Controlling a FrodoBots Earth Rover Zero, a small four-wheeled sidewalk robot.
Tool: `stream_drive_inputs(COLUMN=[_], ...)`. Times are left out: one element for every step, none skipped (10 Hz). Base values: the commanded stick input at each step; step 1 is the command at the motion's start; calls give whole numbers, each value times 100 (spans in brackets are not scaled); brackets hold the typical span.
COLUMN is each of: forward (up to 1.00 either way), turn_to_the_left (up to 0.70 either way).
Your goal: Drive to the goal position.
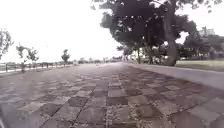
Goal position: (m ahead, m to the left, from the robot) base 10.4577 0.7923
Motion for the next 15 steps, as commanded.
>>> stream_drive_inputs(forward=[100, 100, 100, 100, 100, 100, 100, 100, 100, 100, 100, 100, 100, 100, 100], turn_to_the_left=[0, 0, 0, 0, 0, 0, 0, 0, 0, 0, 0, 0, 0, 0, 0])
